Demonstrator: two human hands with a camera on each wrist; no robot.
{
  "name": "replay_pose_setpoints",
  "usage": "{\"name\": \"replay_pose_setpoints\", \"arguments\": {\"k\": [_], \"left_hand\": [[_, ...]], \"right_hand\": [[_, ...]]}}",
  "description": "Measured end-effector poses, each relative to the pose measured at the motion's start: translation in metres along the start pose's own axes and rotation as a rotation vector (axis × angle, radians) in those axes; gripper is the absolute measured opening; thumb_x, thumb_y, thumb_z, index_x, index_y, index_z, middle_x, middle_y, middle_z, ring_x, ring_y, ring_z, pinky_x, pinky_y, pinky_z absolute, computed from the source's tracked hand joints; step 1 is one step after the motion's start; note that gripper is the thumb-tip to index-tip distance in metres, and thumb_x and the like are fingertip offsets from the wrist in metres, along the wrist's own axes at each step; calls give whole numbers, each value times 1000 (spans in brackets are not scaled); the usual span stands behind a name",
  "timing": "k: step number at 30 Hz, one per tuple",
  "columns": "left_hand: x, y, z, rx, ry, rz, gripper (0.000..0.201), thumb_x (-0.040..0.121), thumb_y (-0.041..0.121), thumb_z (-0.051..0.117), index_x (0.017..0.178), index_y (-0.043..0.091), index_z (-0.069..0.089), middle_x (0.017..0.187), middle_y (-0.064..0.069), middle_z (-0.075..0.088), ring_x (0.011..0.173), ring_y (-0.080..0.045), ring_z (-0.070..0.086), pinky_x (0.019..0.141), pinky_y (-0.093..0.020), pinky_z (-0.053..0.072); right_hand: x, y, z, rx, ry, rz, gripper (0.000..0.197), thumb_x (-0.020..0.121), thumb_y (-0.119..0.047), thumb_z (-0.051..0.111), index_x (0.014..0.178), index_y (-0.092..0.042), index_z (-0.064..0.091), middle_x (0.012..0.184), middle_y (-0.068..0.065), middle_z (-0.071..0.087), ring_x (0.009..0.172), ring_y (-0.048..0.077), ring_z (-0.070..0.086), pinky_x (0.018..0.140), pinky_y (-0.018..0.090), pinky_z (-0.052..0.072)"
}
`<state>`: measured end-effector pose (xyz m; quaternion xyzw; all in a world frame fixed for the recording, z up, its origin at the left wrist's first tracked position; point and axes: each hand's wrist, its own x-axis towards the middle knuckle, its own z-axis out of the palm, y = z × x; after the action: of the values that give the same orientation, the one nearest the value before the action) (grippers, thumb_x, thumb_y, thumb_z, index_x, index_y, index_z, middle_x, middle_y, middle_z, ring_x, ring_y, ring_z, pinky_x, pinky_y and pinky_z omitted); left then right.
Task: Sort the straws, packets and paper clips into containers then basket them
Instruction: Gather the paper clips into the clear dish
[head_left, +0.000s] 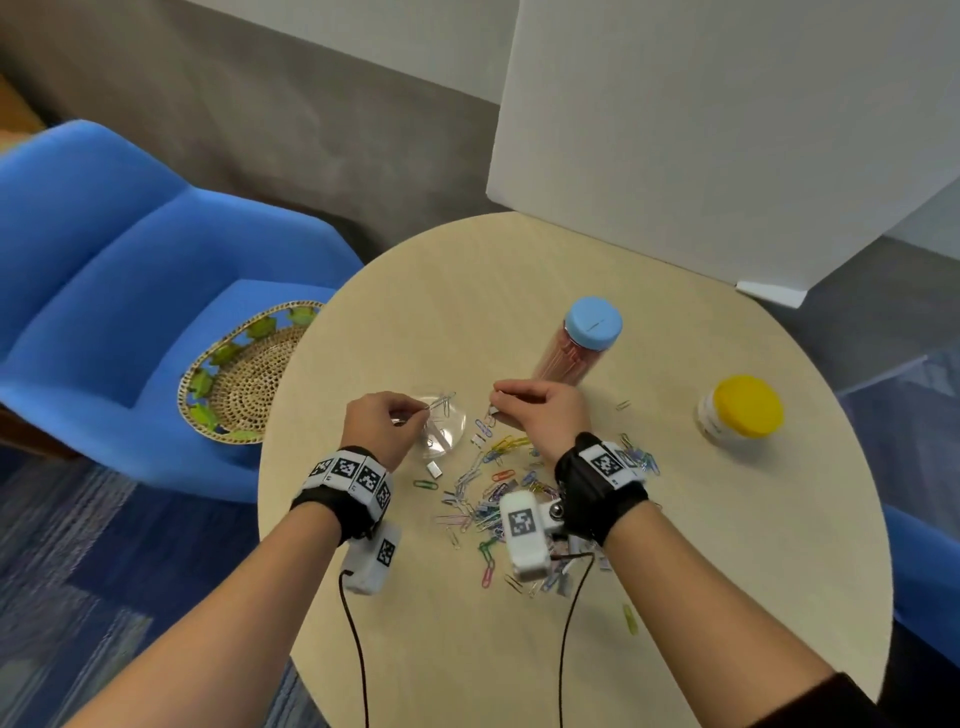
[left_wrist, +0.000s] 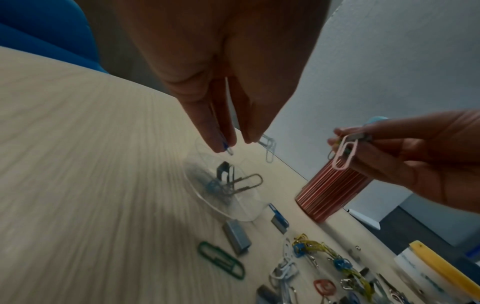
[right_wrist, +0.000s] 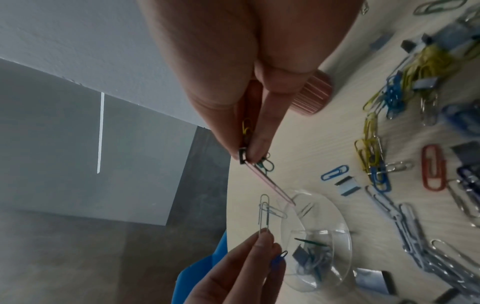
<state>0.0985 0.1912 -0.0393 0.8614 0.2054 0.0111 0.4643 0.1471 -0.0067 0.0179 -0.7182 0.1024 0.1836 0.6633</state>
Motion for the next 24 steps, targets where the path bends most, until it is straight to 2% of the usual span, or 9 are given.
{"name": "replay_pose_setpoints", "arguments": {"k": [2, 4, 7, 9, 13, 17, 20, 22, 24], "left_hand": [[0, -5, -2, -37, 18, 14, 8, 82, 18, 75, 88, 12, 77, 84, 3, 72, 75, -1, 65, 74, -13, 52], [1, -14, -4, -34, 32, 29, 8, 81, 19, 76, 87, 14, 77, 88, 3, 72, 79, -8, 67, 77, -23, 55], [1, -21, -9, 166, -2, 113, 8, 79, 26, 78, 81, 18, 78, 89, 5, 67, 82, -13, 62, 77, -32, 53], [-2, -20, -15, 235, -21, 125, 9, 77, 29, 79, 77, 20, 76, 83, 7, 64, 77, -12, 59, 73, -30, 50], [-9, -24, -24, 200, -21, 182, 11, 73, 27, 80, 69, 24, 70, 70, 13, 61, 66, -3, 56, 65, -24, 46], [-19, -31, -25, 221, -45, 114, 8, 75, 22, 77, 69, 21, 71, 71, 12, 60, 68, -4, 55, 65, -24, 44], [-19, -29, -25, 242, -47, 98, 7, 78, 26, 77, 74, 21, 74, 75, 9, 63, 71, -8, 58, 70, -28, 49], [-15, -27, -25, 221, -48, 103, 5, 79, 27, 77, 78, 22, 75, 74, 11, 67, 70, -5, 60, 73, -25, 50], [-11, -24, -23, 192, -48, 108, 4, 80, 24, 76, 83, 22, 77, 74, 12, 70, 68, -1, 61, 77, -22, 51]], "right_hand": [[8, 4, 10, -32, 33, 1, 21, 82, 0, 75, 102, 0, 74, 92, 14, 75, 82, 21, 74, 78, 27, 60], [15, 13, 18, -57, 82, 6, 18, 81, -3, 77, 99, -4, 76, 88, 12, 76, 81, 22, 75, 81, 33, 61], [22, 29, 28, -85, 142, 13, 14, 76, -14, 81, 90, -17, 79, 84, 4, 77, 81, 20, 75, 83, 39, 60], [24, 33, 34, -78, 191, 10, 12, 76, -15, 81, 87, -18, 79, 83, 3, 77, 80, 20, 75, 81, 39, 61], [28, 29, 47, -56, 217, -17, 10, 78, -12, 78, 87, -17, 77, 84, 5, 76, 77, 19, 75, 79, 38, 61], [33, 30, 58, -190, 163, -85, 9, 77, -18, 77, 83, -24, 76, 80, 0, 76, 77, 16, 74, 81, 41, 60], [33, 30, 63, -336, 106, -147, 10, 81, -11, 75, 89, -17, 77, 84, 0, 75, 78, 13, 71, 79, 26, 58], [32, 30, 62, -452, 15, -176, 12, 84, -11, 72, 92, -16, 78, 87, -2, 75, 77, 6, 67, 71, 8, 50], [31, 30, 62, -518, -74, -174, 19, 88, -8, 64, 96, -17, 79, 92, -2, 74, 77, 1, 64, 66, 0, 44]]}}
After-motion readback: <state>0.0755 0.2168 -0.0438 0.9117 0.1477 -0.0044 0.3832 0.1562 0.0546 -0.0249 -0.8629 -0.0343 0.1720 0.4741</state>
